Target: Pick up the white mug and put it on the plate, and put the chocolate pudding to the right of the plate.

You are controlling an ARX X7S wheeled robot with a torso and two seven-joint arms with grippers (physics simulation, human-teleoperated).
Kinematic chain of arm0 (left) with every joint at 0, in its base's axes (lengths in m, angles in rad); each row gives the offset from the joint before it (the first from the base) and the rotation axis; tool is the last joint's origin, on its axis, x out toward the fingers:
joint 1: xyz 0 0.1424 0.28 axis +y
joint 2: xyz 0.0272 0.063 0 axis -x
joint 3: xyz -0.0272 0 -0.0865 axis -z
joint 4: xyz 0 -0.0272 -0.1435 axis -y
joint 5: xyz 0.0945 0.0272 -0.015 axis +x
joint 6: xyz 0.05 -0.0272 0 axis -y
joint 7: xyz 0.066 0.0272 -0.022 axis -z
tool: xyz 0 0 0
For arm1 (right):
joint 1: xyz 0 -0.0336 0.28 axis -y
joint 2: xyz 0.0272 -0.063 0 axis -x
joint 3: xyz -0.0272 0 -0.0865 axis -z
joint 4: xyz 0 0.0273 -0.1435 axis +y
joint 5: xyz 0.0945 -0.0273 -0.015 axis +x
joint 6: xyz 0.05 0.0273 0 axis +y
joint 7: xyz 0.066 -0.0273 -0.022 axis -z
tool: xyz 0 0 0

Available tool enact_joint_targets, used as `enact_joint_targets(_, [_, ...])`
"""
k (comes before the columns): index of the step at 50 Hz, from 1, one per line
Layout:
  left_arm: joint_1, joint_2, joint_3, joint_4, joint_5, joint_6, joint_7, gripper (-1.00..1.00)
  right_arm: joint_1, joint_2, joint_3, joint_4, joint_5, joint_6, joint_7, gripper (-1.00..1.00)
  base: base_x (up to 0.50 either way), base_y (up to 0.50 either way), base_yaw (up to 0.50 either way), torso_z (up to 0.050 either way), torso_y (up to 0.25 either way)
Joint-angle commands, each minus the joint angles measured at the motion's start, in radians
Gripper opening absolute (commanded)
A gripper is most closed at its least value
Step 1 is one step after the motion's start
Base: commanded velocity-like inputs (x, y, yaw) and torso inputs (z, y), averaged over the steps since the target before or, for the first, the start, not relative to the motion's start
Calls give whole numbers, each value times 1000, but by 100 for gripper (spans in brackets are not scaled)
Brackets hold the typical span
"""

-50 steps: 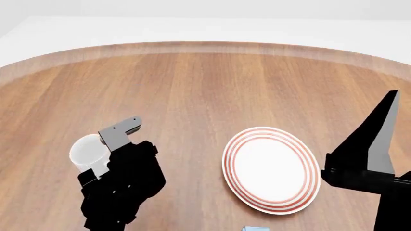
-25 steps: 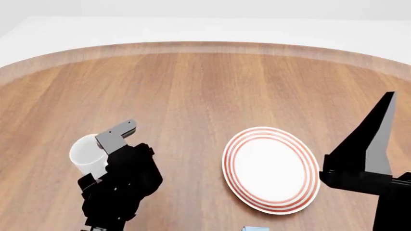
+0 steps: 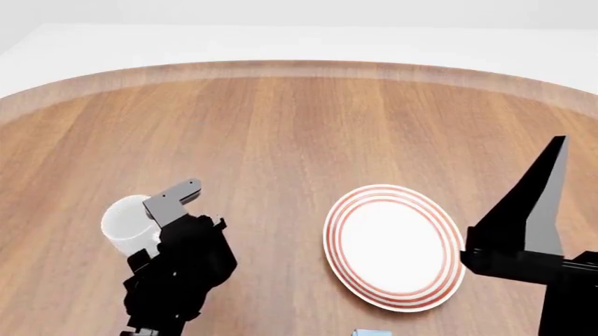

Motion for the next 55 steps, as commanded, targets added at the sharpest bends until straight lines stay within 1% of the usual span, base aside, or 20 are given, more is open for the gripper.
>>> enact_joint_targets(1, [-6,14,5,-12,8,26,59,-100,-2,-14,14,-1,-24,-10,-24,100,0,0,0,0,0])
enact_joint_targets(25, [-13,-7,34,-14,10,32,50,-100,-1,-7,1,2,-29,-5,-21,100,0,0,0,0,0])
enact_joint_targets(29, [-18,-43,103,92,61,26,57,-100,0,-5,0,3,-29,-4,-20,100,0,0,0,0,0])
enact_joint_targets(30, [-33,-71,147,179,73,-1,83,-100,1,-5,1,3,-30,-3,-19,100,0,0,0,0,0])
enact_joint_targets(32, [-48,-94,176,239,75,-31,100,-100,2,-4,1,3,-29,-3,-18,100,0,0,0,0,0])
enact_joint_targets(33, [-67,-122,206,315,58,-86,119,-100,2,-4,1,4,-30,-2,-18,100,0,0,0,0,0])
enact_joint_targets(38, [-127,-212,285,563,-18,-220,222,-100,3,-3,-1,-1,-32,2,-17,100,0,0,0,0,0])
enact_joint_targets(40, [-147,-233,310,617,-26,-253,237,-100,3,-2,0,-3,-31,3,-16,100,0,0,0,0,0])
enact_joint_targets(41, [-169,-254,328,674,-41,-281,259,-100,3,-1,0,-6,-32,3,-15,100,0,0,0,0,0])
enact_joint_targets(45, [-239,-298,364,802,-107,-349,344,-100,2,1,2,-9,-29,4,-14,100,0,0,0,0,0])
enact_joint_targets(47, [-261,-308,373,831,-127,-368,367,-100,2,1,2,-7,-28,3,-13,100,0,0,0,0,0])
enact_joint_targets(48, [-286,-318,383,857,-146,-380,404,-100,2,1,2,-6,-28,2,-13,100,0,0,0,0,0])
enact_joint_targets(50, [-302,-324,389,866,-162,-386,435,-100,1,2,2,-5,-28,1,-12,100,0,0,0,0,0])
enact_joint_targets(55, [-370,-339,419,849,-193,-382,596,-100,1,4,3,-5,-26,1,-10,100,0,0,0,0,0])
